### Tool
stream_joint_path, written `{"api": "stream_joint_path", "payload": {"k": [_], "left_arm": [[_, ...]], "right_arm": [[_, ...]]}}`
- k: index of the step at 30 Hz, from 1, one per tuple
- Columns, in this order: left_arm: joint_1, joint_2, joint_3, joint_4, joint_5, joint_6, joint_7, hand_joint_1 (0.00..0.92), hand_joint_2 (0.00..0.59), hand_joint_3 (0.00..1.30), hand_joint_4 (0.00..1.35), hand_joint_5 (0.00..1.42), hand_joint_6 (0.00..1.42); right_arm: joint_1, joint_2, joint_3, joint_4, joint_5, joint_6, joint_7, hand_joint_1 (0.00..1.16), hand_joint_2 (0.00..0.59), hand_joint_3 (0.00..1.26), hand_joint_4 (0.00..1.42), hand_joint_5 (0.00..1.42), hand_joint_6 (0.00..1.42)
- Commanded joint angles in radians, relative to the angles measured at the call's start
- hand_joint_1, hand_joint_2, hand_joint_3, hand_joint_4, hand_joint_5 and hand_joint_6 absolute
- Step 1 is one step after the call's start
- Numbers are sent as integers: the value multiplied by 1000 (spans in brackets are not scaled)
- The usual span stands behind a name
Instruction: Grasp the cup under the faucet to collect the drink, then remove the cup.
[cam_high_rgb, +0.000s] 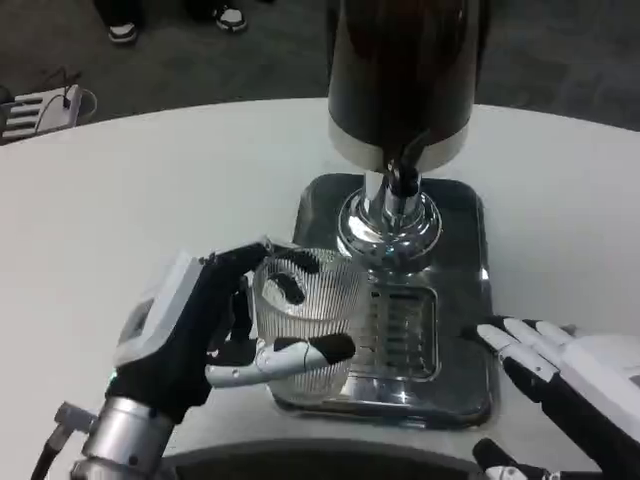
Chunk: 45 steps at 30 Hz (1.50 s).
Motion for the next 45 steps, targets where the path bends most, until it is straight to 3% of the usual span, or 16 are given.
{"api": "stream_joint_path", "payload": {"k": [1, 12, 19, 24, 30, 33, 39, 41, 45], "left_arm": [[-122, 17, -42, 143, 62, -30, 83, 550, 0, 947, 1098, 1285, 1424], [-298, 31, -158, 434, 151, -60, 191, 551, 0, 947, 1098, 1273, 1424], [-361, 1, -202, 498, 166, -52, 284, 550, 0, 947, 1086, 1272, 1424], [-400, -16, -234, 519, 187, -29, 317, 536, 0, 947, 1085, 1258, 1424], [-430, -17, -281, 536, 208, 13, 283, 529, 0, 826, 962, 1135, 1377], [-434, -15, -300, 539, 204, 40, 260, 432, 14, 697, 813, 1009, 1320], [-425, -9, -310, 524, 202, 70, 270, 174, 55, 561, 598, 815, 1146], [-421, -5, -309, 518, 201, 74, 275, 125, 46, 484, 416, 625, 908], [-411, 7, -301, 512, 196, 81, 280, 76, 46, 395, 225, 385, 555]], "right_arm": [[18, -12, -32, -1, 36, -12, -15, 451, 489, 54, 0, 0, 13], [30, -24, -71, -3, 81, -17, -29, 452, 489, 54, 0, 0, 26], [76, -22, -88, -26, 106, -20, -38, 452, 489, 54, 0, 0, 42], [106, -26, -125, -31, 140, -33, -46, 453, 489, 54, 0, 0, 45], [149, -33, -188, -31, 196, -46, -52, 453, 489, 46, 0, 0, 57], [170, -39, -217, -29, 225, -50, -61, 453, 489, 45, 0, 0, 70], [183, -52, -240, -17, 256, -57, -78, 453, 489, 45, 0, 0, 76], [184, -56, -243, -13, 262, -57, -83, 453, 489, 45, 0, 0, 76], [183, -60, -247, -6, 274, -61, -95, 453, 489, 53, 0, 0, 89]]}}
